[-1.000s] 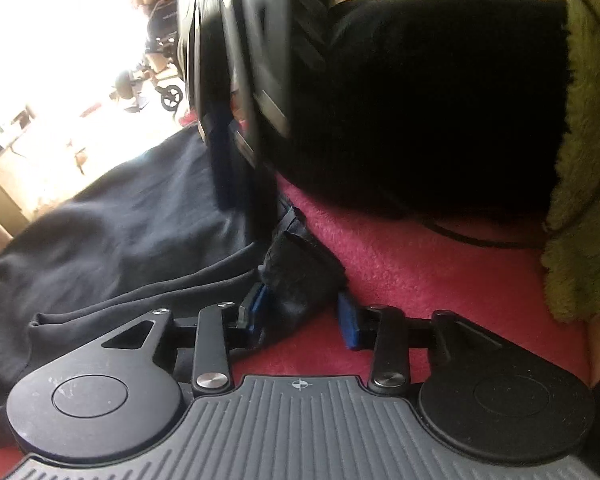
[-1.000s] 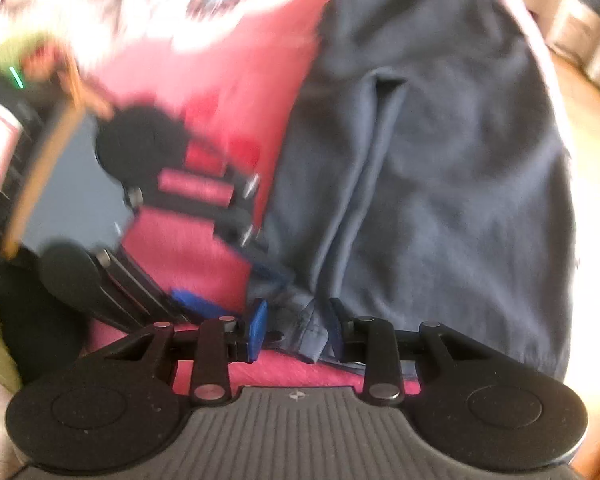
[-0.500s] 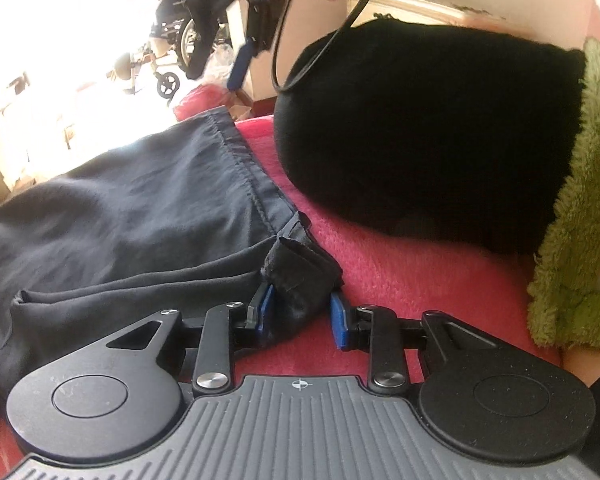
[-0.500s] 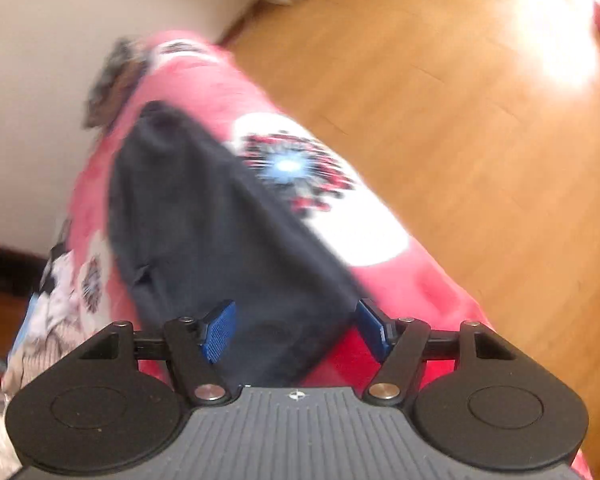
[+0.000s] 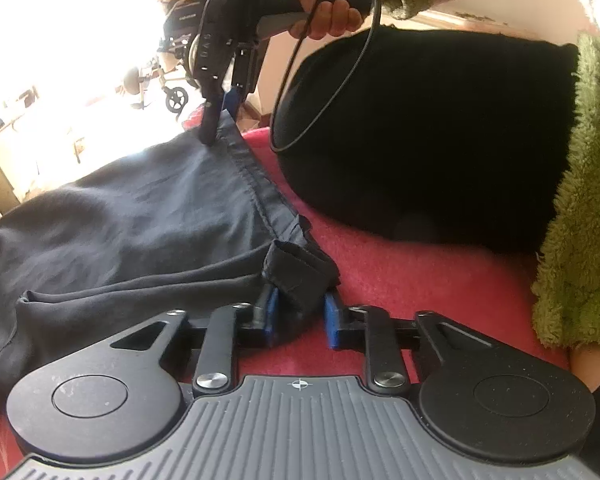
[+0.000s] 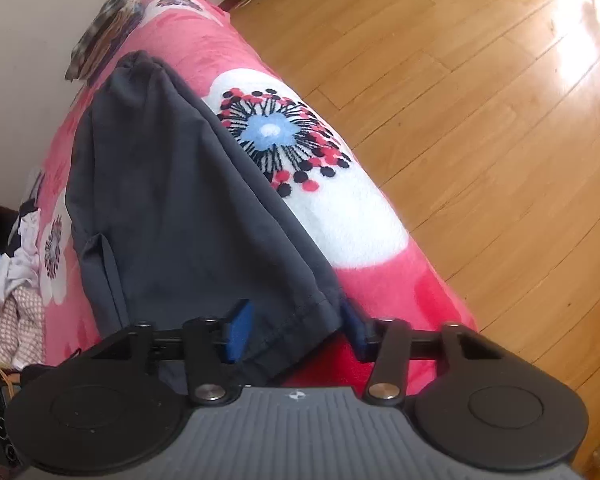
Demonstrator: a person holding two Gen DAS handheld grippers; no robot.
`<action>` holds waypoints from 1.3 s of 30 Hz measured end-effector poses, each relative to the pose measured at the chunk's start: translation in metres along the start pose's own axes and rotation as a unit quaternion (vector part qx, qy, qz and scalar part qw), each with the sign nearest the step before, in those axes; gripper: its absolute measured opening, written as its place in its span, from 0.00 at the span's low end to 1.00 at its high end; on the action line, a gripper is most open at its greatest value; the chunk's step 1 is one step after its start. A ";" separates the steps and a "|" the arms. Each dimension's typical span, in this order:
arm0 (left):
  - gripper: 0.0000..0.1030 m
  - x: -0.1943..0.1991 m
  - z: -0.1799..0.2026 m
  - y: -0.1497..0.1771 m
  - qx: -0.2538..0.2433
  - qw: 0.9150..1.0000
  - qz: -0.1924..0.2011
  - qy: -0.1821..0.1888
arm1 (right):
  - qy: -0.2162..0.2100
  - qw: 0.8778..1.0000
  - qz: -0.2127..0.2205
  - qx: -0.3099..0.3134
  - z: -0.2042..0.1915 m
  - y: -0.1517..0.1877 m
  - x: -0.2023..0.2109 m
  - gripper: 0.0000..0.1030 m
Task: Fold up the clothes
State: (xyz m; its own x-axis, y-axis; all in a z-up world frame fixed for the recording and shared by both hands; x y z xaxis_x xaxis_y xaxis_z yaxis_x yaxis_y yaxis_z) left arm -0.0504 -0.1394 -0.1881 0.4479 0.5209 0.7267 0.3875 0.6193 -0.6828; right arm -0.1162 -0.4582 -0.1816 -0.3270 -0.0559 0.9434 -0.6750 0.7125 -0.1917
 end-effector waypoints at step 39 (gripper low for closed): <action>0.06 0.186 -0.259 0.144 0.513 0.715 0.473 0.032 | -0.218 0.971 0.096 0.004 -0.175 -0.215 -0.024 0.14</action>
Point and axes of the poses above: each gripper's, at about its wrist camera, not at the fingertips, and x roughly against the way its jaws point, z to its right, y to its underside, the point moved 1 cm from there along -x, roughly the way its jaws point, and after that the axes turned 14 degrees about y, right-handed, at the moved point
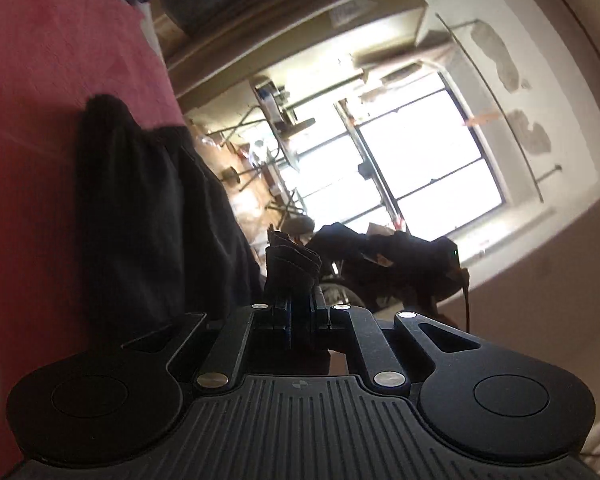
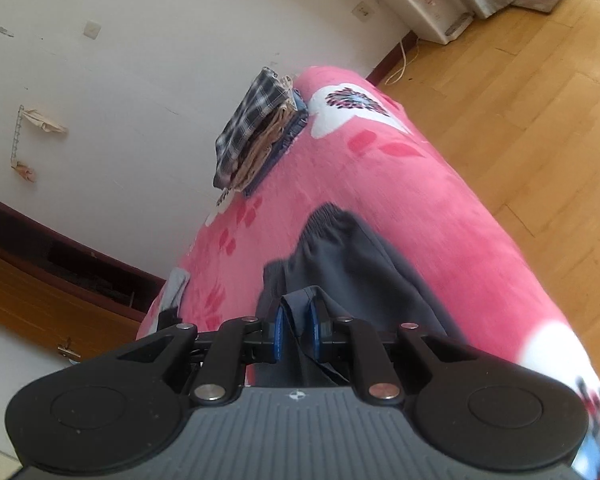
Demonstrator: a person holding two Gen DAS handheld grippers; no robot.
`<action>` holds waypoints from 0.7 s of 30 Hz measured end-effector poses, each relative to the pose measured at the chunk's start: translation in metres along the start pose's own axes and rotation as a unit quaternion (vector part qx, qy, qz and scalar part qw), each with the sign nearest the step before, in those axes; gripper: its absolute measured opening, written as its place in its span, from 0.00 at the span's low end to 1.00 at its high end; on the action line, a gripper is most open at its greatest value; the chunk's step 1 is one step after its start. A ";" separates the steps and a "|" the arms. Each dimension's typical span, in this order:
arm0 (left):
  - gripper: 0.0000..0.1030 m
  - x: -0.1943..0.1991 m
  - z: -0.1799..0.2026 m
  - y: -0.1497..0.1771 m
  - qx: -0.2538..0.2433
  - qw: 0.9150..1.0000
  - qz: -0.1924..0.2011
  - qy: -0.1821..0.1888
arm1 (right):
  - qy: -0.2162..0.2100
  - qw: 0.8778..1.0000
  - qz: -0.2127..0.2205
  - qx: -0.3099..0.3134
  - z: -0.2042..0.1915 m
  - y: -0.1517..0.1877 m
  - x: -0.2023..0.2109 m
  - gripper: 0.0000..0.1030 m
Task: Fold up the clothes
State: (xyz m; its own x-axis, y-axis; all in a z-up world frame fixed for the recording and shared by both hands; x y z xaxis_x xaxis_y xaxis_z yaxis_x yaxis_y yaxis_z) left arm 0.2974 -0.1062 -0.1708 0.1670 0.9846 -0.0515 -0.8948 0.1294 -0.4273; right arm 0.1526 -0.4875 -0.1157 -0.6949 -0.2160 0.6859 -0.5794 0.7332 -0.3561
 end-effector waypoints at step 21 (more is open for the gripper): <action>0.08 0.035 -0.071 -0.029 0.076 0.993 0.086 -0.025 | 0.027 0.999 0.007 -0.040 -0.001 -0.074 -0.119 0.57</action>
Point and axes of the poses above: each gripper's, at about its wrist camera, not at the fingertips, and x roughly against the way its jaws point, z to its right, y to its underside, the point moved 1 cm from there along -x, roughly the way its jaws point, and after that the axes turned 14 degrees about y, right-handed, at the moved point
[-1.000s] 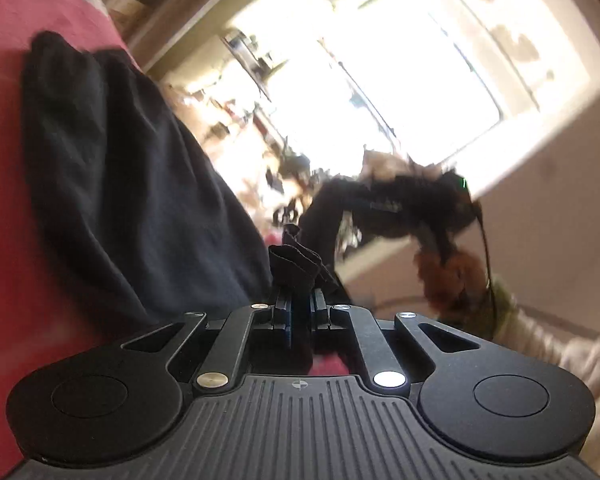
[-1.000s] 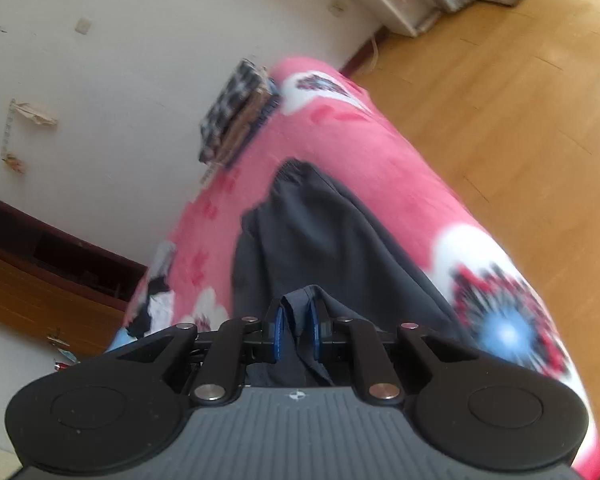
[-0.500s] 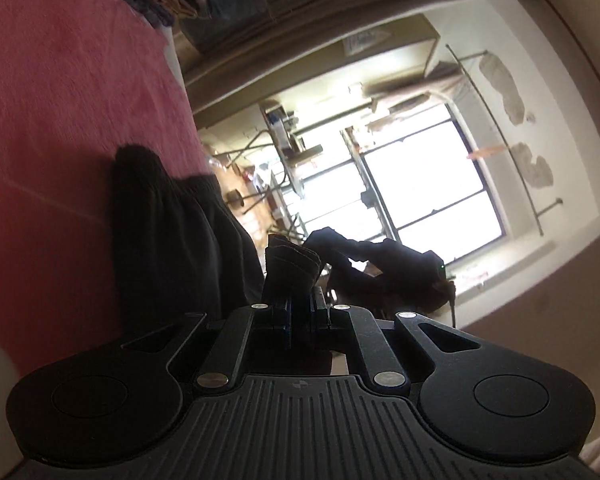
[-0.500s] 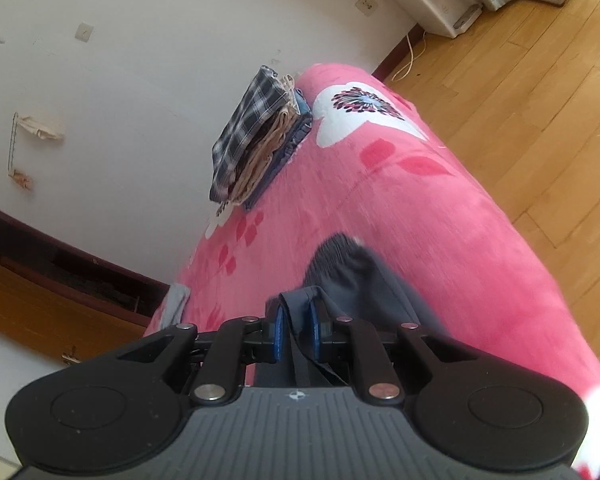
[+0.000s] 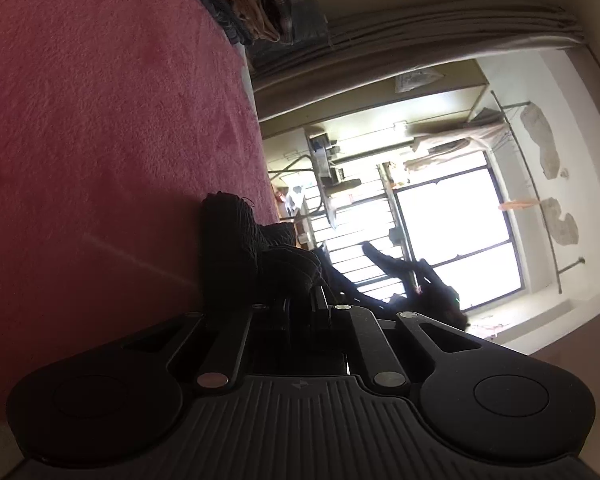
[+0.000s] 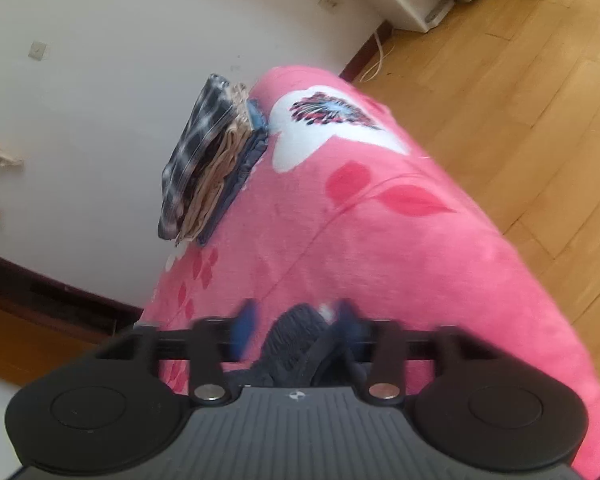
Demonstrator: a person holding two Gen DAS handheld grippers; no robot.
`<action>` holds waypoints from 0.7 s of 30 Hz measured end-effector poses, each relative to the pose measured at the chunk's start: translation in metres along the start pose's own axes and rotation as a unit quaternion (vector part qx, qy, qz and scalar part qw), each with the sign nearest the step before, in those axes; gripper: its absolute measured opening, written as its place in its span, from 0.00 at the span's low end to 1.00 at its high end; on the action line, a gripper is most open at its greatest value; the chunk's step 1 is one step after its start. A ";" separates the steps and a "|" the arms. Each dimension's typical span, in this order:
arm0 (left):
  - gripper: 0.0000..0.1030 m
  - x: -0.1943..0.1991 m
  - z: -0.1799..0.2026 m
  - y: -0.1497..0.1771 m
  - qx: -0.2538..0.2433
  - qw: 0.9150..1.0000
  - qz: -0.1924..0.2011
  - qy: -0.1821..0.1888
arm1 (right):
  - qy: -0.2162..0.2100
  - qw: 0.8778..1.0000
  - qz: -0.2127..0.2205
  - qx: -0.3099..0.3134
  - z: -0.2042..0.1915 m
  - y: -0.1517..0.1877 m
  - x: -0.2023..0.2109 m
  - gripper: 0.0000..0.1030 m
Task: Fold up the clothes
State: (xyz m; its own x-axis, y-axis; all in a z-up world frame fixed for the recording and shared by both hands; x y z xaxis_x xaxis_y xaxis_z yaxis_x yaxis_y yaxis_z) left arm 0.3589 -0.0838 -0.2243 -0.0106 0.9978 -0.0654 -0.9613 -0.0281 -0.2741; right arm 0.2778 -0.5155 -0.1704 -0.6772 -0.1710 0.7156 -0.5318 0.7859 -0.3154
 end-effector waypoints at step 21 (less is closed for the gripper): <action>0.24 0.000 0.037 0.009 -0.096 0.988 0.024 -0.115 | 0.051 0.997 -0.057 -0.028 0.059 0.096 0.091 0.53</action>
Point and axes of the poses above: each gripper's, at about its wrist camera, not at the fingertips, and x roughly against the way its jaws point, z to its right, y to its underside, the point moved 1 cm from there along -x, roughly the way its jaws point, and after that the axes turned 14 degrees about y, right-handed, at the moved point
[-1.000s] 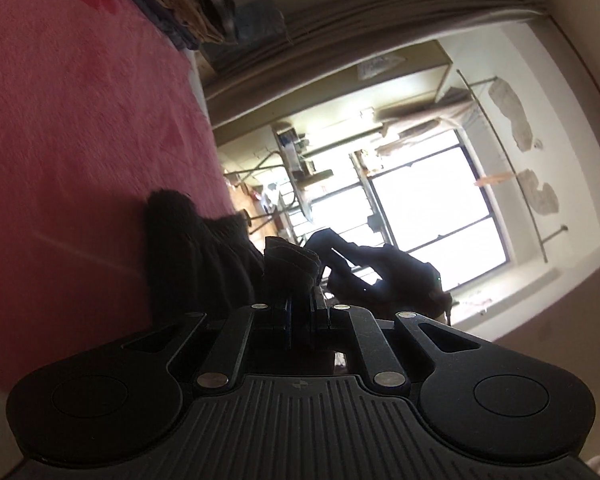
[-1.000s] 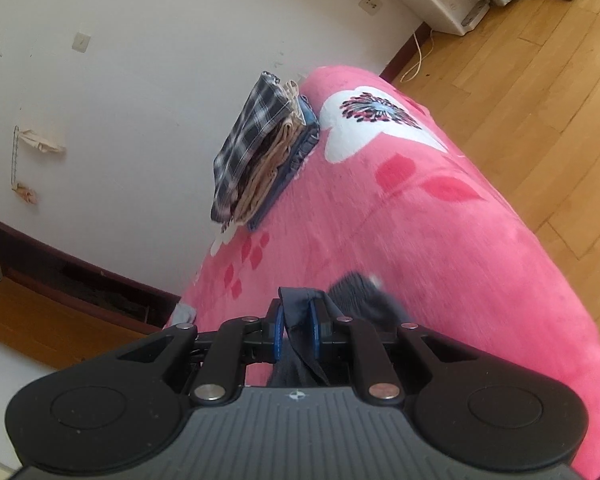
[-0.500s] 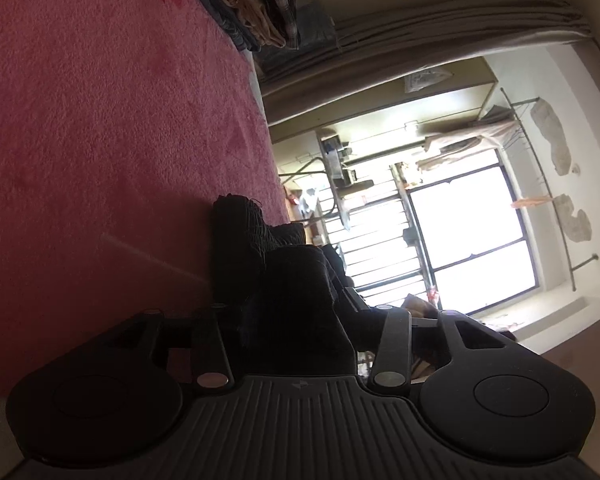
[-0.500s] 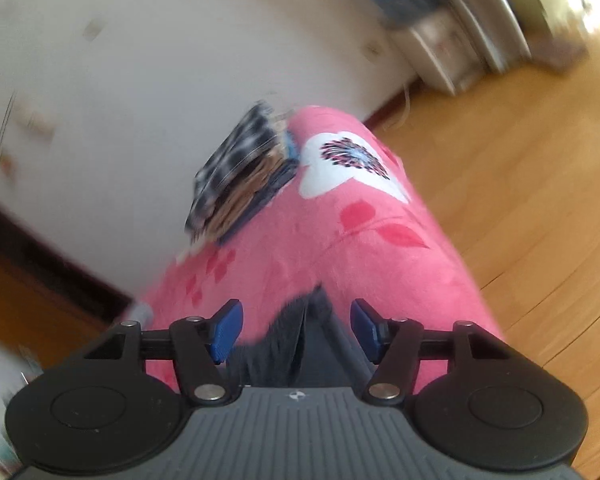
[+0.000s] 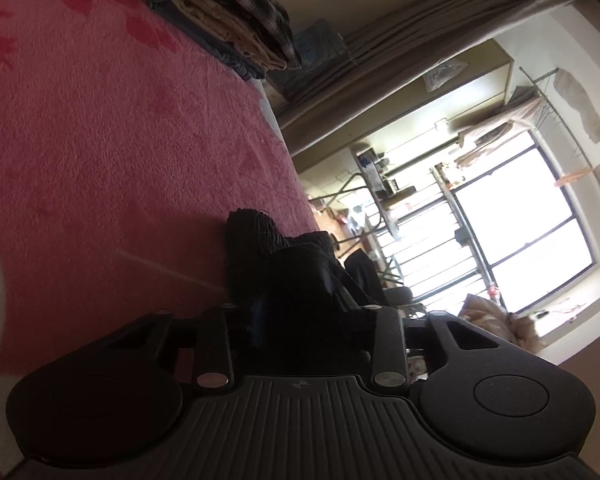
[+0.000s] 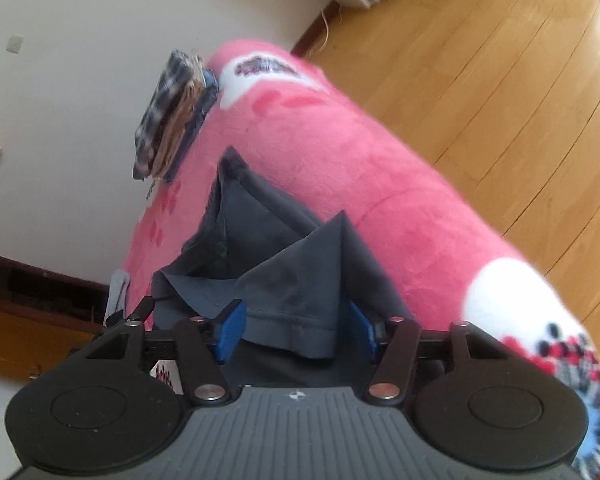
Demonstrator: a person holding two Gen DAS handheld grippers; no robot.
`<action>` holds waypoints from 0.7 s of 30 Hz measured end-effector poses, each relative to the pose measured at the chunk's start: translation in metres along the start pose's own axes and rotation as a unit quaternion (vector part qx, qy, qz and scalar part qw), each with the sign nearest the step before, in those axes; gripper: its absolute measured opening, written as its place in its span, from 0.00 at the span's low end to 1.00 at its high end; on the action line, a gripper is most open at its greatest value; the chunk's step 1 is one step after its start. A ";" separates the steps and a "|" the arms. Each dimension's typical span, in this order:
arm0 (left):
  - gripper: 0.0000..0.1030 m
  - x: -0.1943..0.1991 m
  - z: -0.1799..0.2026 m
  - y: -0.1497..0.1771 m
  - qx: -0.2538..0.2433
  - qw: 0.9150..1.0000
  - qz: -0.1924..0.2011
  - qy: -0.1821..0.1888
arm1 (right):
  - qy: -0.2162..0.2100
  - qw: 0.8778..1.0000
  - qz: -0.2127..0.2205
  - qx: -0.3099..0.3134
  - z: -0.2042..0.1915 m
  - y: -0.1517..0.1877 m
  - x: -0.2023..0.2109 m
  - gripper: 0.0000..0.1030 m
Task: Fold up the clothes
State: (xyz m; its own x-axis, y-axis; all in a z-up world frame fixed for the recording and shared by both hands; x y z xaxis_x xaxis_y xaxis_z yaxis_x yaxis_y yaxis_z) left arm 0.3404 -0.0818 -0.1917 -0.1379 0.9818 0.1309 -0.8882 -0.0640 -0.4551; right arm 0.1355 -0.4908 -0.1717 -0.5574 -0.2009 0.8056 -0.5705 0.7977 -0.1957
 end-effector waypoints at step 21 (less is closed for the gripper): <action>0.03 0.022 -0.013 0.002 0.010 0.998 0.062 0.002 | -0.158 0.980 0.098 -0.065 -0.023 -0.082 -0.011 0.76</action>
State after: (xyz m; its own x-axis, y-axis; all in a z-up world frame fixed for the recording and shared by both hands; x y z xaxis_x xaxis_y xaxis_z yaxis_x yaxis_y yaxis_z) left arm 0.3409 -0.0583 -0.2017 -0.2459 0.9667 0.0705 -0.8729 -0.1892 -0.4498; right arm 0.2021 -0.5409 -0.1513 -0.8198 -0.1865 0.5415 -0.3635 0.9000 -0.2404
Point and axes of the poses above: each gripper's, at about its wrist camera, not at the fingertips, and x roughly against the way its jaws point, z to its right, y to its underside, the point moved 1 cm from there along -x, roughly the way its jaws point, and after that the axes turned 14 degrees about y, right-handed, at the moved point
